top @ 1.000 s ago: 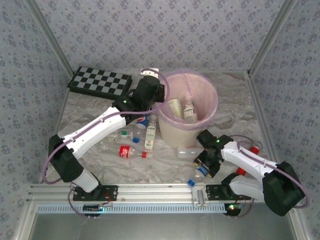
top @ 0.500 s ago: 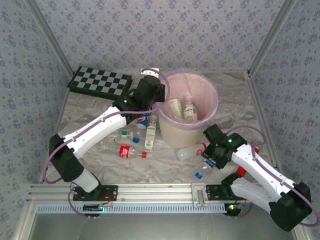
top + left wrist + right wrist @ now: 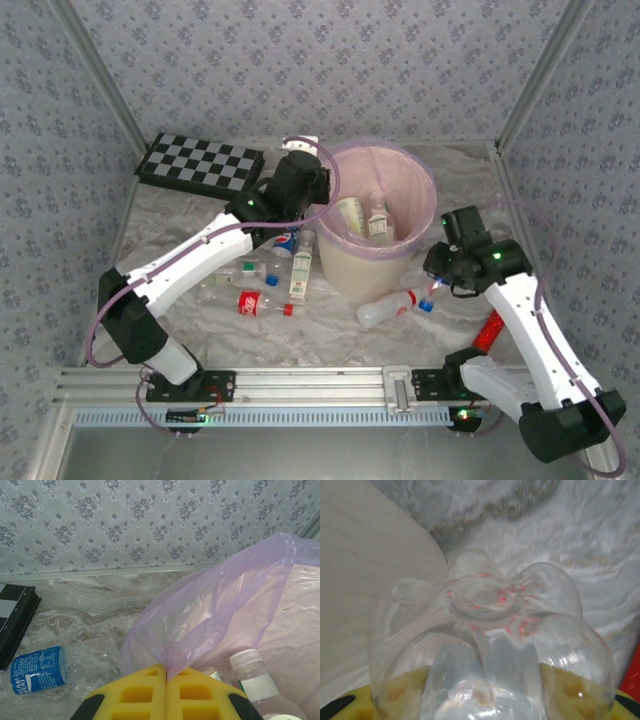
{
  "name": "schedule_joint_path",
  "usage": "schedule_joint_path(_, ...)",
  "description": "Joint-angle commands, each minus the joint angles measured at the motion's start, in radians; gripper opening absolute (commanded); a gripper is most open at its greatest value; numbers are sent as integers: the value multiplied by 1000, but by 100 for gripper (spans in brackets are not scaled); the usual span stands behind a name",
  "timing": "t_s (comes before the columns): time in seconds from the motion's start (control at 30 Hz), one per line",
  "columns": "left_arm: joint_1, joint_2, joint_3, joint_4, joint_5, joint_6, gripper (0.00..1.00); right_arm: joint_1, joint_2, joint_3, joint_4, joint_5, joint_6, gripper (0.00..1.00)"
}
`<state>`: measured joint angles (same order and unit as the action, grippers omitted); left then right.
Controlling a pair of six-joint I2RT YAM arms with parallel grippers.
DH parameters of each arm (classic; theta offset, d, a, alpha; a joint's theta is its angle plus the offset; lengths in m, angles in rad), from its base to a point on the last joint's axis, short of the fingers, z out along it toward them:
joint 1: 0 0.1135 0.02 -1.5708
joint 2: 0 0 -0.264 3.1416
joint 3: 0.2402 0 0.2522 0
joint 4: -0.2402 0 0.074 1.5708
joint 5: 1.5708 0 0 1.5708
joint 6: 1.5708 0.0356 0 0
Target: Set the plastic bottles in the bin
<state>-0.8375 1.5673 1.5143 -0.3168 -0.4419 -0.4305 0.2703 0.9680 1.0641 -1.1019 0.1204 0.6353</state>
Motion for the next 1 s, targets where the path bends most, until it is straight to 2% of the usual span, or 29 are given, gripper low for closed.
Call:
schedule_joint_path(0.0,5,-4,1,-9,-20,-6,0,-65,-9,80,-36,-6,-218,28)
schedule_joint_path(0.03,6,-4,-1,-10,-20,-9,0,-87,2,110,-50,2,-248,25)
schedule_joint_path(0.13,5,-10,-10,-6,-12,-15,0,-137,31,214,-85,44,-320,23)
schedule_joint_path(0.27,5,-24,-23,-1,-13,-13,0,-177,39,351,-38,62,-382,15)
schedule_joint_path(0.5,5,-27,-30,-7,-5,-16,0,-180,173,646,43,-21,-412,9)
schedule_joint_path(0.7,5,-29,-37,-4,-6,-18,0,-94,284,824,92,-119,-369,3)
schedule_joint_path(0.83,5,-30,-35,3,-5,-14,0,7,439,964,-22,-132,-345,3)
schedule_joint_path(0.97,3,-37,-46,3,5,-20,0,109,572,1043,-132,-78,-363,3)
